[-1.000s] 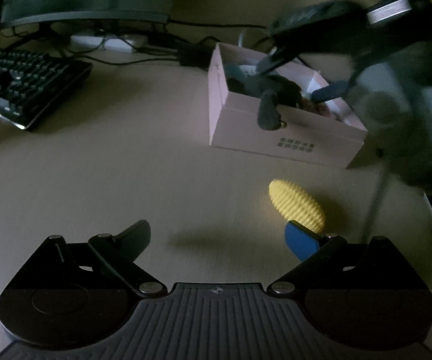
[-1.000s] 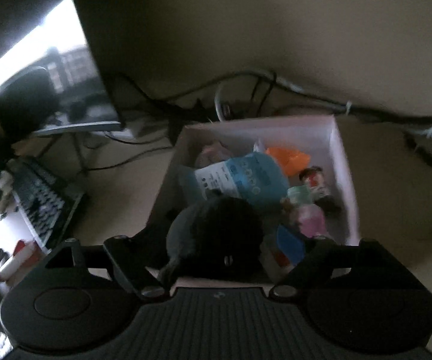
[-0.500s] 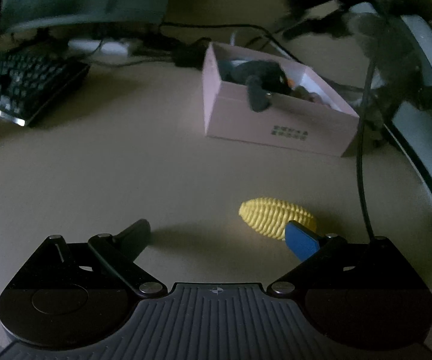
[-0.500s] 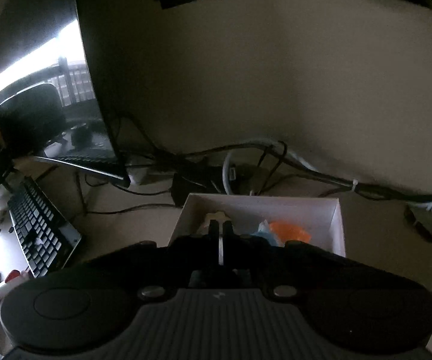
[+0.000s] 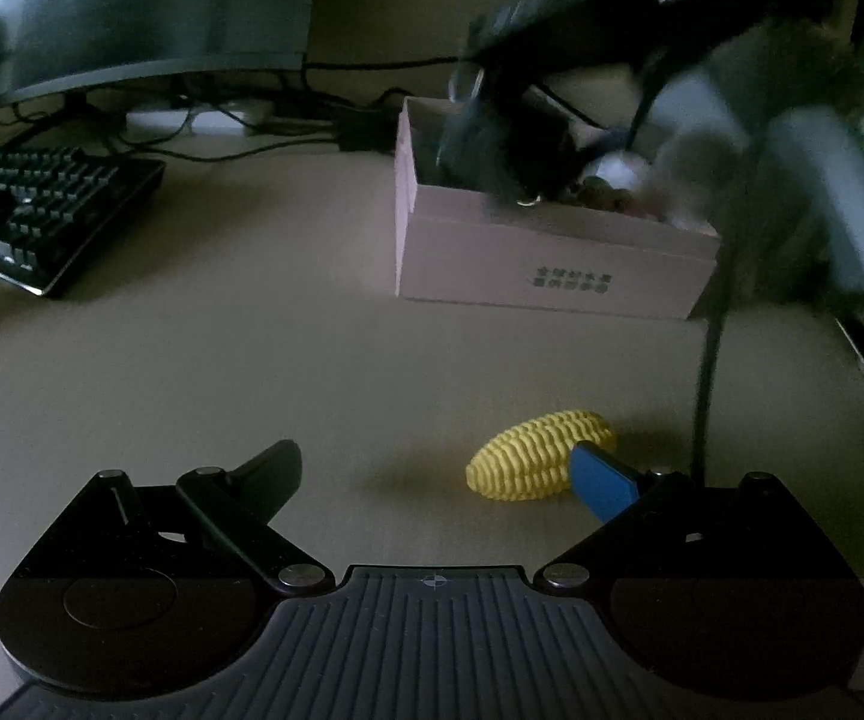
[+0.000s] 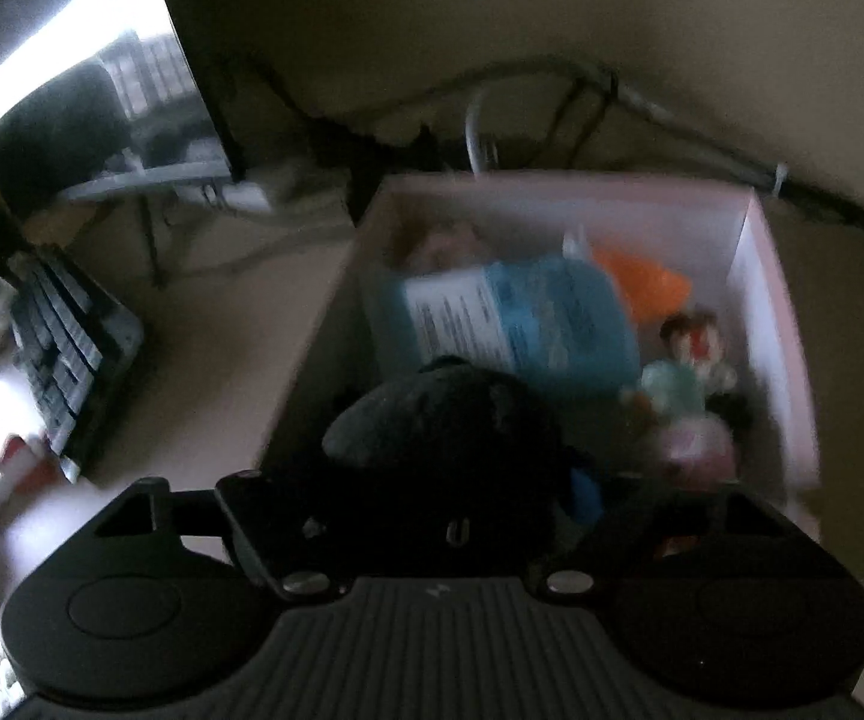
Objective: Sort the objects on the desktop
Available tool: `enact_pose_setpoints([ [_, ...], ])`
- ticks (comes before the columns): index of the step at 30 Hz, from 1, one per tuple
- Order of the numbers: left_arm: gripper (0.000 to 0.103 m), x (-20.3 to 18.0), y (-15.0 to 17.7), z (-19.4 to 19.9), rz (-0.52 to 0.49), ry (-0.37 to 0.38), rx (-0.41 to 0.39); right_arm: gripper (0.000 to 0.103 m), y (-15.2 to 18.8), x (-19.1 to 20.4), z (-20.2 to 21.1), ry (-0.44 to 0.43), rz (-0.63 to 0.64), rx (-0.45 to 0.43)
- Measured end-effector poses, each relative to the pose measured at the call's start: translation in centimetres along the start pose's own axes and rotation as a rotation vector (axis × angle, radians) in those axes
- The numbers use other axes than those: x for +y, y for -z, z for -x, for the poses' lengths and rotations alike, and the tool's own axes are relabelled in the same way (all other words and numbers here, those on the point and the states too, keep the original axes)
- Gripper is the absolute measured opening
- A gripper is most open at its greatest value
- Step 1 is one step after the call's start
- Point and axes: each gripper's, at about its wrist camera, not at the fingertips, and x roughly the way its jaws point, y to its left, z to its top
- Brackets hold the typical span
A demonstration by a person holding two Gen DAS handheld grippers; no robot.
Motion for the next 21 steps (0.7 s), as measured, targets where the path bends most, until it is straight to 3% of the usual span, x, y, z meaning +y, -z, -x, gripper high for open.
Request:
enact_pose_setpoints([
  [5,0.099,-0.4,-0.1,-0.3,-0.007,-0.007,0.008,0.081,-1.7,1.2,4.4,0.043,0.135,-0.299],
  [6,0.099,-0.5,-0.1,-0.4,-0.007,-0.008,0.010,0.083,-1.8,1.2,4.3,0.036,0.160,-0.307],
  [11,0.099,-0.8,0.3,-0.3,-0.017,-0.011,0.018,0.085,0.6,-0.1,1.8,0.040,0.153,-0.180],
  [17,0.099,-0.6,0.7,-0.1,-0.026,-0.001,0.017,0.087,2.3,-3.4,5.4,0.022,-0.027,-0.203],
  [21,0.099,-0.5,0.7,0.4,-0.047,-0.003,0.014,0.091,3.7,-4.2,8.4,0.081,-0.068,-0.234],
])
